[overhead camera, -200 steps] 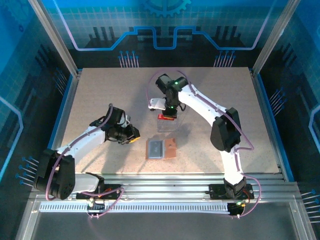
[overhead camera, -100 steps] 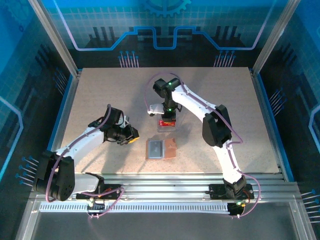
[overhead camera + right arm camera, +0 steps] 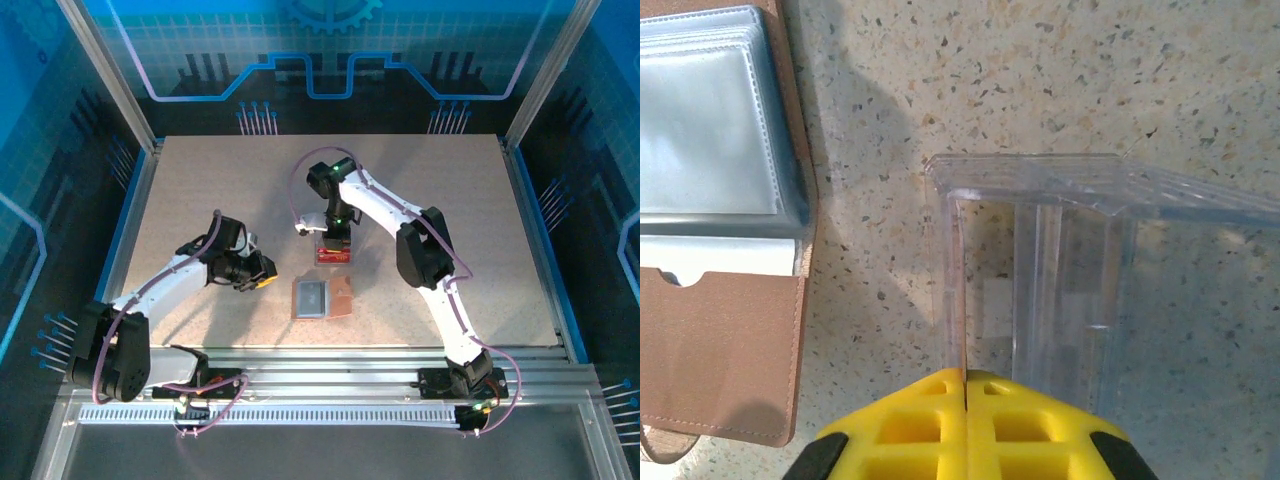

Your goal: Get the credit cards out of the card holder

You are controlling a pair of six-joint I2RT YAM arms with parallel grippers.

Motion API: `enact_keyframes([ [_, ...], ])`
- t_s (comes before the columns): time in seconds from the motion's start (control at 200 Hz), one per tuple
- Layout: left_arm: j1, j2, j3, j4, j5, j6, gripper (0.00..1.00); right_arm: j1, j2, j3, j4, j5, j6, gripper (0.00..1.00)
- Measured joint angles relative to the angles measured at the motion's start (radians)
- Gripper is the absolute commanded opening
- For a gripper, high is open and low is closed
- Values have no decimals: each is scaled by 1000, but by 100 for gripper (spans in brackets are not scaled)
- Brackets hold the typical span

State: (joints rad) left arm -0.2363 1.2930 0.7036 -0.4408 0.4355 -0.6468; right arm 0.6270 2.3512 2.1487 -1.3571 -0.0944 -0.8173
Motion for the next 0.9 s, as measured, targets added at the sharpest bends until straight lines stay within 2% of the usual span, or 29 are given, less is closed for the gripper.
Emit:
enact_keyframes([
  [0.165, 0, 0, 0, 0, 6, 3, 17, -7, 2, 0, 7, 10, 7, 21],
  [0.295, 0, 0, 0, 0, 6, 3, 17, -9, 2, 0, 19, 20, 10, 25],
  [0.575, 0, 0, 0, -1, 6, 2, 18, -9, -28, 0, 45, 61, 16, 27],
  [0.9, -2, 16, 0, 16, 64, 0, 18, -8, -204, -115, 126, 60, 84, 29],
])
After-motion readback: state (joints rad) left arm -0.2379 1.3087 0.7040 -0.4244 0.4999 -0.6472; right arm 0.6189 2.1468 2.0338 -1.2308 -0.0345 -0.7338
